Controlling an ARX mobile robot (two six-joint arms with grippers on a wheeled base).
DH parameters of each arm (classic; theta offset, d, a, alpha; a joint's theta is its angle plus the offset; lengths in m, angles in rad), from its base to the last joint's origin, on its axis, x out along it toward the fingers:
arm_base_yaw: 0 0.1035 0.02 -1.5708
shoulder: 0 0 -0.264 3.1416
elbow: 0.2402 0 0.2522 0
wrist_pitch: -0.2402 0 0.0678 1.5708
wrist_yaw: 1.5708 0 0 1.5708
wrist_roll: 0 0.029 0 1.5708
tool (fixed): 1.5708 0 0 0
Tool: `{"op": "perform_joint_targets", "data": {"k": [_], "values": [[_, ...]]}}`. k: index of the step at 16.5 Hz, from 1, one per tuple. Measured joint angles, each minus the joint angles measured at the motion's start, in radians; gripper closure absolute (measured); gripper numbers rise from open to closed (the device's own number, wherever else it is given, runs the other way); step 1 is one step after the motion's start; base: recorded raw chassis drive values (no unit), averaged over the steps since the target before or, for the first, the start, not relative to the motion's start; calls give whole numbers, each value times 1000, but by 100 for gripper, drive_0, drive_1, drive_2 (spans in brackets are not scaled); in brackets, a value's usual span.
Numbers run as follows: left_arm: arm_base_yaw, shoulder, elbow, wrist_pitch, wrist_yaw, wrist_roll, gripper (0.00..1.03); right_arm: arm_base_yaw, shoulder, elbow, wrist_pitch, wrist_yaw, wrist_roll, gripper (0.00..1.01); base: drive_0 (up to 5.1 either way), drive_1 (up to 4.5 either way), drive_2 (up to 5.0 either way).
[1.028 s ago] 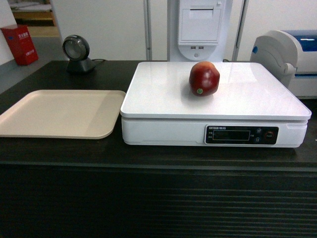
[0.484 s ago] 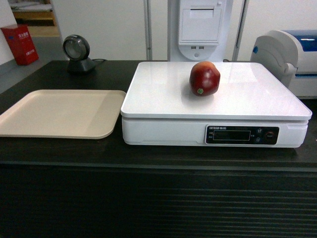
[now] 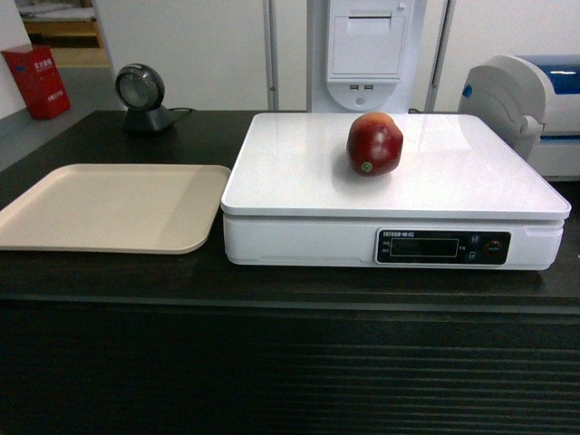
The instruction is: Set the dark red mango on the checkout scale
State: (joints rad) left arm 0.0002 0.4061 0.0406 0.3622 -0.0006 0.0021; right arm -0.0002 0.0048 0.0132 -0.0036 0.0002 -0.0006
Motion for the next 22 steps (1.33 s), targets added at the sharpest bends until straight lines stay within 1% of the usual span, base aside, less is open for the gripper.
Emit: {"op": "perform_joint_targets", "data": {"k": [1, 6, 11, 12, 13, 14, 20, 21, 22], "values": [[0, -14, -19, 24, 0, 0, 101, 0, 0, 0, 0, 0, 0, 3, 0, 0, 0], [0, -136, -31, -93, 0, 0, 101, 0, 0, 0, 0, 0, 0, 3, 0, 0, 0], [0, -226, -31, -182, 0, 0, 101, 0, 0, 0, 0, 0, 0, 3, 0, 0, 0], [0, -246, -31, -211, 0, 0, 101, 0, 0, 0, 0, 0, 0, 3, 0, 0, 0], [0, -340, -30, -350, 2, 0, 101, 0, 0, 0, 0, 0, 0, 3, 0, 0, 0], [0, -399, -30, -357, 0, 0, 101, 0, 0, 0, 0, 0, 0, 3, 0, 0, 0], [0, -396, -30, -366, 0, 0, 101, 0, 0, 0, 0, 0, 0, 3, 0, 0, 0], [0, -396, -30, -366, 0, -2, 100, 0, 0, 0, 0, 0, 0, 3, 0, 0, 0], [0, -396, -30, -366, 0, -2, 88, 0, 0, 0, 0, 0, 0, 3, 0, 0, 0]]}}
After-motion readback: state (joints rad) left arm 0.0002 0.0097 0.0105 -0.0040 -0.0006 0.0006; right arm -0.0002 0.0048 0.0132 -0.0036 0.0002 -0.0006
